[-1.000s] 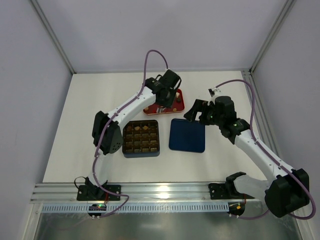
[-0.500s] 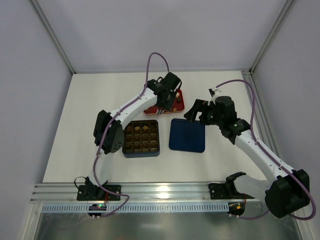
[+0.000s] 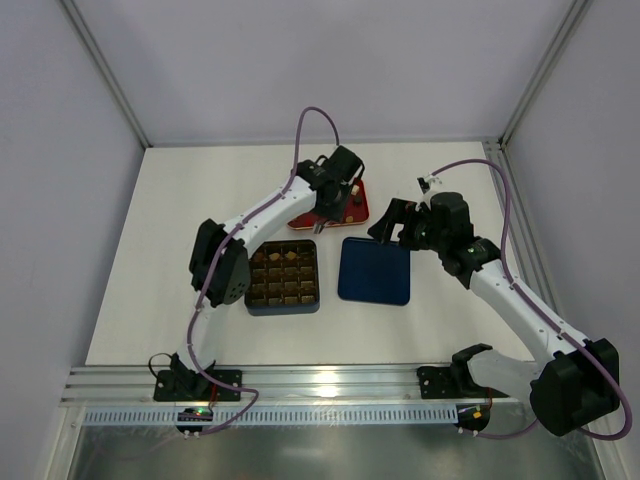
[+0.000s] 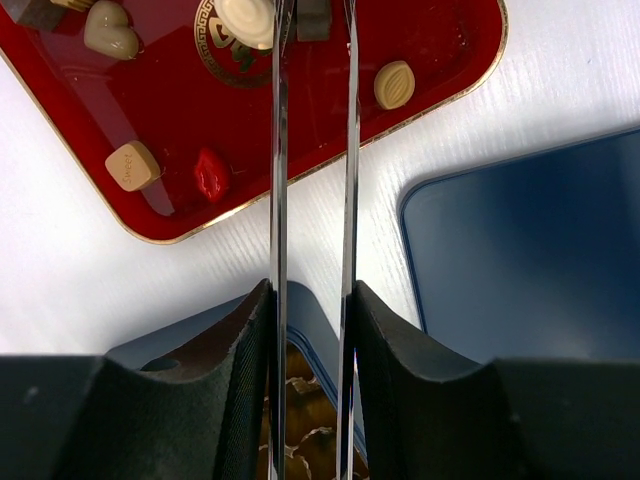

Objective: Pack the chocolate

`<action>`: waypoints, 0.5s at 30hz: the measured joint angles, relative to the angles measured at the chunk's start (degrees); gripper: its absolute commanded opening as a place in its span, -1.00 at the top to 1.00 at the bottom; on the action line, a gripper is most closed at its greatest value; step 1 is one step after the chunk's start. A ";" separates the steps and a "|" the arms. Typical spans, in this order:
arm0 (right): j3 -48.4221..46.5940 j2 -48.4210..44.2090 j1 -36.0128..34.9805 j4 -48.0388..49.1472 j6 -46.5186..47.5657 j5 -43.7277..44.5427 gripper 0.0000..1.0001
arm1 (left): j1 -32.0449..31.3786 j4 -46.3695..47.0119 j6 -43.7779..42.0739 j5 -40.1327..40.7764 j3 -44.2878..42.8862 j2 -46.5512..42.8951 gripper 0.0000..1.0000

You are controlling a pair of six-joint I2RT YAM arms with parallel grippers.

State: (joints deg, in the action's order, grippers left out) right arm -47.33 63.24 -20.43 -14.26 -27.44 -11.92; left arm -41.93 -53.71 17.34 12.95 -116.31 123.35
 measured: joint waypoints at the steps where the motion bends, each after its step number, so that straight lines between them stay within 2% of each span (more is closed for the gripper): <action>1: 0.00 0.00 0.00 0.00 0.00 0.00 -0.90 | 0.00 0.00 0.00 0.00 0.00 0.04 0.30; 15: 0.09 0.00 0.00 0.02 -0.04 -0.02 -0.90 | 0.00 -0.13 0.04 0.15 1.51 0.07 0.28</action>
State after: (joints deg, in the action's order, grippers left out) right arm -47.24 63.24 -20.43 -14.24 -27.49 -11.94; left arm -41.93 -53.84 17.39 13.10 -114.80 123.42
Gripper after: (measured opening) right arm 0.952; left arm 0.366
